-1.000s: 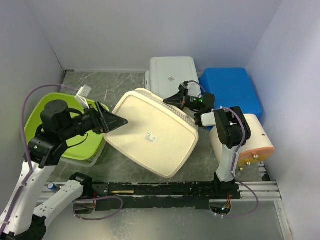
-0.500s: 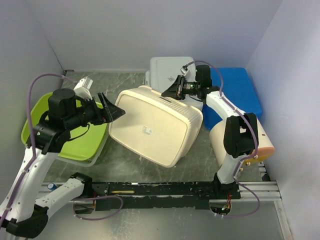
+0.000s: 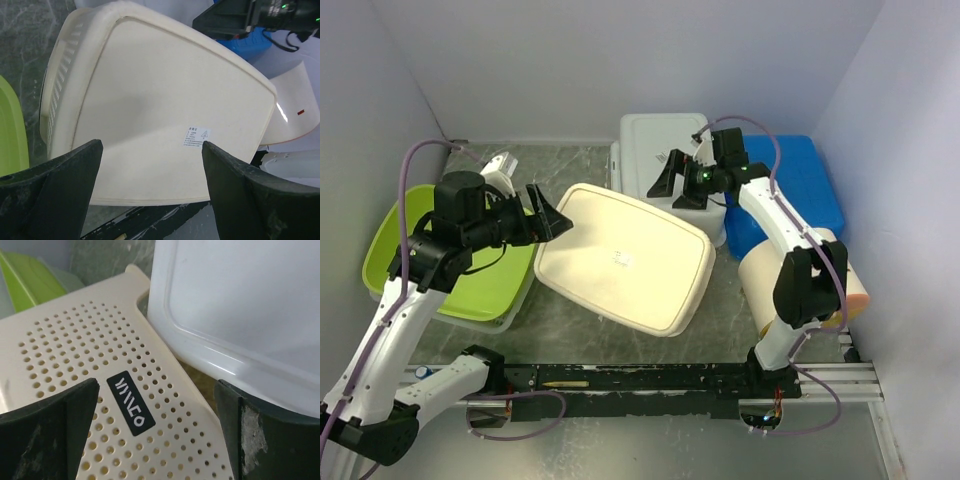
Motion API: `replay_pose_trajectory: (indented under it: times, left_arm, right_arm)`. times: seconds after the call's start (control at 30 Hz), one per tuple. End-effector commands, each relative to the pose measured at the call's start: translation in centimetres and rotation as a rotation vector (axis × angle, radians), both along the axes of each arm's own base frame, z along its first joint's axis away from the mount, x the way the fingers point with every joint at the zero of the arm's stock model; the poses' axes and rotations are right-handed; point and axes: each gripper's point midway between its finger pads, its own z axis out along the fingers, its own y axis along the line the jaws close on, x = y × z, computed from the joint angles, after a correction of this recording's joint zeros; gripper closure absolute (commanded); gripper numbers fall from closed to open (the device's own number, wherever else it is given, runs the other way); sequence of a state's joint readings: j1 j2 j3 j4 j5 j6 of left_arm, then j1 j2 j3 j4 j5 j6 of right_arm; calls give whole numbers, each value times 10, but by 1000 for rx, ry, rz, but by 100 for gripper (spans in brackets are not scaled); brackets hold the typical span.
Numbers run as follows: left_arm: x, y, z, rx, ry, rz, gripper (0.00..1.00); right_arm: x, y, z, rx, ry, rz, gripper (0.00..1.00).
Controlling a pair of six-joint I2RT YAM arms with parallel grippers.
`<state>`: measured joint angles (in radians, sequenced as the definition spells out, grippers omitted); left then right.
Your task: Turn the large container upside down
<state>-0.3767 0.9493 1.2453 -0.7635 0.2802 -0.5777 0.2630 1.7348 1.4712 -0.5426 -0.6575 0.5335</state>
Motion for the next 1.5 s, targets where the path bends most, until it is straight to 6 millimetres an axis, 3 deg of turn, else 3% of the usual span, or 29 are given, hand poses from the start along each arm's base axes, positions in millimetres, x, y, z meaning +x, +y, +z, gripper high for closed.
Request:
replay_pose_trajectory:
  times: [0.0, 0.2, 0.37, 0.6, 0.8, 0.9, 1.07, 1.3, 1.47]
  left_arm:
    - [5, -6, -3, 21, -37, -54, 8]
    - [17, -3, -15, 100, -43, -63, 7]
    - [29, -1, -11, 151, -86, -67, 6]
    - [41, -8, 2, 185, -213, -161, 4]
    - [63, 8, 1, 238, -199, -183, 3]
    - [69, 10, -14, 234, -153, -215, 3]
    - [49, -14, -47, 118, -44, -367, 7]
    - [-7, -44, -33, -67, -12, -469, 6]
    - [-52, -67, -46, -87, 120, -518, 7]
  right_arm:
    - [10, -25, 46, -119, -152, -112, 0]
    - [-7, -64, 98, -249, -301, -268, 0]
    - [-49, -101, 105, -356, -310, -363, 0]
    - [-124, -79, 99, -98, -279, -309, 0]
    - [-149, -84, 96, -62, -223, -357, 0]
    - [-157, -90, 90, -79, -194, -380, 0]
    - [-161, -81, 64, -36, -120, -369, 0]
    - [-156, -77, 64, -3, -109, -382, 0]
    - [-153, -72, 59, 10, -88, -368, 0]
